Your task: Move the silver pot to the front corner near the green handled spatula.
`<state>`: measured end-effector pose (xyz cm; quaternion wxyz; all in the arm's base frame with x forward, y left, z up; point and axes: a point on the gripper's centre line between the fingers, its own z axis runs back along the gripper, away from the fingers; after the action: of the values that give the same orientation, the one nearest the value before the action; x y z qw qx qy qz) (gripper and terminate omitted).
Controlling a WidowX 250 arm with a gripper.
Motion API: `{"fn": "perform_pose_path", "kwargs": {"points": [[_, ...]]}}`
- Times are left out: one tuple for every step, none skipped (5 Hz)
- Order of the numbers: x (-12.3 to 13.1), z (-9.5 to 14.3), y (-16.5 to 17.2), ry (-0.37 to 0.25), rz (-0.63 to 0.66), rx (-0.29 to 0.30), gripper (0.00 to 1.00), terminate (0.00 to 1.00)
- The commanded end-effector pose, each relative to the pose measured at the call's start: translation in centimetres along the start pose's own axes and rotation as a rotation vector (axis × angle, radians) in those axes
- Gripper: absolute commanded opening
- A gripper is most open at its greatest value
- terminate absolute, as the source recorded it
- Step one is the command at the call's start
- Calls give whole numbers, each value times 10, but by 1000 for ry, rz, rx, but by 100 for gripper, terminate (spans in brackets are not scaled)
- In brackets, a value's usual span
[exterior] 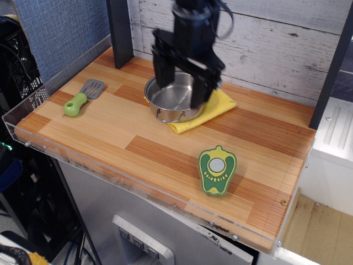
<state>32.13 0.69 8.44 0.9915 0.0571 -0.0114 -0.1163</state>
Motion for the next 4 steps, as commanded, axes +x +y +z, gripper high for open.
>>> {"fn": "perform_pose_path", "kwargs": {"points": [[26, -23, 27, -1, 33, 1, 100, 0], [30, -34, 36, 20, 54, 7, 100, 0], [28, -40, 40, 25, 67, 6, 100, 0], [26, -41, 40, 27, 66, 11, 100, 0]]}}
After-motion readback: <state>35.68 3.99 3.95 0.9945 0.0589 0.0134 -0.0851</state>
